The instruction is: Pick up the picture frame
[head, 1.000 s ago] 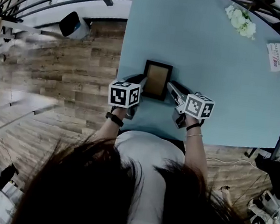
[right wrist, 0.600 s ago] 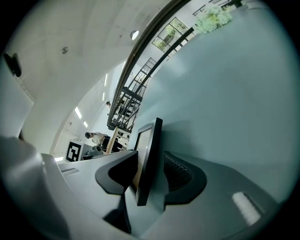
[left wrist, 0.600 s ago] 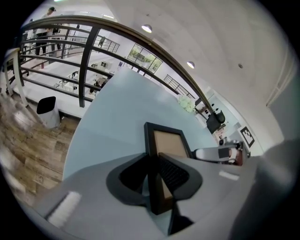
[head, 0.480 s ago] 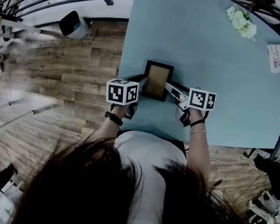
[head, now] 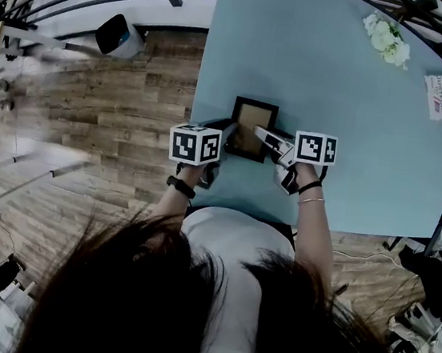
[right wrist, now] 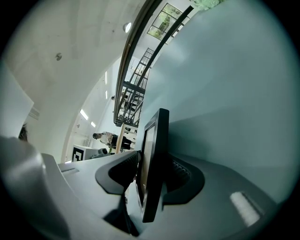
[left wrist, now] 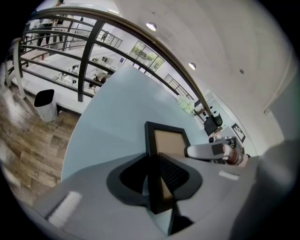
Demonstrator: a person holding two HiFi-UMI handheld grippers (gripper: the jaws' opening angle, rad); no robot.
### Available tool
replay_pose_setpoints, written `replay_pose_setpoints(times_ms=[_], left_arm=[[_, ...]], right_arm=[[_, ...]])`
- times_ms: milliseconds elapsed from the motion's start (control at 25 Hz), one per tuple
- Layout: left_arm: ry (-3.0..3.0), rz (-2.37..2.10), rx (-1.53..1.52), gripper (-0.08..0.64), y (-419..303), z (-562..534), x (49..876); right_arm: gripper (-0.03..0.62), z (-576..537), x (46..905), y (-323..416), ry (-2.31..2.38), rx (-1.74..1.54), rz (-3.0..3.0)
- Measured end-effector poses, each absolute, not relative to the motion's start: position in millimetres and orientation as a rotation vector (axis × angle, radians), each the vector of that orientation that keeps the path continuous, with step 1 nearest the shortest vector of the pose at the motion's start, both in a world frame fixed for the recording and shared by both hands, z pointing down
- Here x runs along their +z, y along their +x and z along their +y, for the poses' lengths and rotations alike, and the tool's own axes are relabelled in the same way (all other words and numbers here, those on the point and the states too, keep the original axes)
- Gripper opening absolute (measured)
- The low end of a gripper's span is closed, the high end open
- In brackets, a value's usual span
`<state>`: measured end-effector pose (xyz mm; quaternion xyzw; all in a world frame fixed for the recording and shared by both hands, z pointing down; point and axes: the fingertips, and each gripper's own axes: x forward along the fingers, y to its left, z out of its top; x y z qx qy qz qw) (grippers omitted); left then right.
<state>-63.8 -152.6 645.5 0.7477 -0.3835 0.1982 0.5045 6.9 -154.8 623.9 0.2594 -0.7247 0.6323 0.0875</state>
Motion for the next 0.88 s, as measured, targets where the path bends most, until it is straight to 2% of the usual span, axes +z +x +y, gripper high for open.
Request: replay_pose_setpoints(times_ms=[360,560,880], left_arm=[[1.791,-0.915,0.475,0.115,-65,-153,645],[1.785,-0.904,0.462,0.117,-64,-152,647],[1.783,-0.903,0.464,0.117,-63,-152,647]], right_arm=[[0.141,-166,623,-8,0.773,1.945,-2.163],[0.062,-168,630,-5,0.795,1.955,-2.132],[0.034,-169,629,-4,0.774,2.035,-2.138]])
